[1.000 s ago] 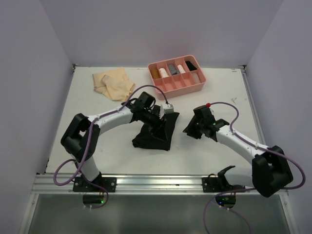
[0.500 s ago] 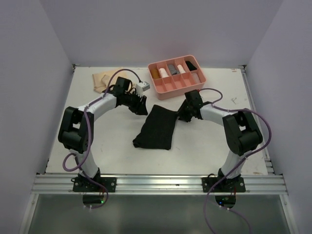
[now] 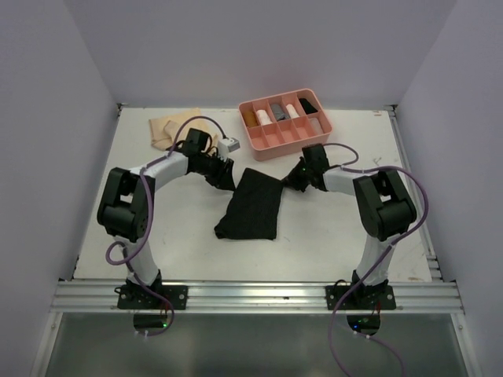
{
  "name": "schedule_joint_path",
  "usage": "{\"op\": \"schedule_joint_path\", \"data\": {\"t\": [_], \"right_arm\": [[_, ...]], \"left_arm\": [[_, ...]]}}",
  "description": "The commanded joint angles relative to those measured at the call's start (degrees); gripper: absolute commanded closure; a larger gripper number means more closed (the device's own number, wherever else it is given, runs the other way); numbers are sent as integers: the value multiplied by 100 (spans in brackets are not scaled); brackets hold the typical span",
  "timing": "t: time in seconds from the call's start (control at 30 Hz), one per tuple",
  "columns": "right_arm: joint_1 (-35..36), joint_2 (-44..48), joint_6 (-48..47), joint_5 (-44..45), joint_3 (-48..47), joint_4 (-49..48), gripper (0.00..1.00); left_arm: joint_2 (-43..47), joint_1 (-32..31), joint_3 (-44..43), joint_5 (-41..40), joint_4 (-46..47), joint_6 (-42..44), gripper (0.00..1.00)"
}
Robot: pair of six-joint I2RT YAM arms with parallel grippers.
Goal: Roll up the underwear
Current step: Fold the underwear
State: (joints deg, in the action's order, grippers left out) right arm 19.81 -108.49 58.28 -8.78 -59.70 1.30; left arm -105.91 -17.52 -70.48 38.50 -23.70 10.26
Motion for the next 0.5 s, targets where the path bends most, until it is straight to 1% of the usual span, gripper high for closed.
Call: {"op": "schedule_joint_path", "data": {"t": [0.0,0.17,0.2,0.27,0.3,0.33,0.37,0.47], "right_arm": [[-13,11,-106,-133,527,-42,100],[-12,450,-492,-467,1109,-376,99],[-13,573,-571,-502,1197,-376,83],[-13,732,-756,-511,1242,-219,63],[-21,898,-783,-450,1303,-174,50],[-13,952,-827,-354,1321,-183,44],[-13,978,-845,-309,1338,-191,42],[-13,681,-967,-361,1128,-148,41]], "left_arm": [[-193,47,34,123,84,46,61],[-219,47,-27,359,401,116,53],[-272,47,-123,369,376,142,52],[-509,47,-501,430,323,186,51],[-606,47,-633,456,262,204,50],[-772,47,-747,544,261,204,50],[-860,47,-948,597,270,178,50],[-1186,47,-1292,825,305,38,50]]}}
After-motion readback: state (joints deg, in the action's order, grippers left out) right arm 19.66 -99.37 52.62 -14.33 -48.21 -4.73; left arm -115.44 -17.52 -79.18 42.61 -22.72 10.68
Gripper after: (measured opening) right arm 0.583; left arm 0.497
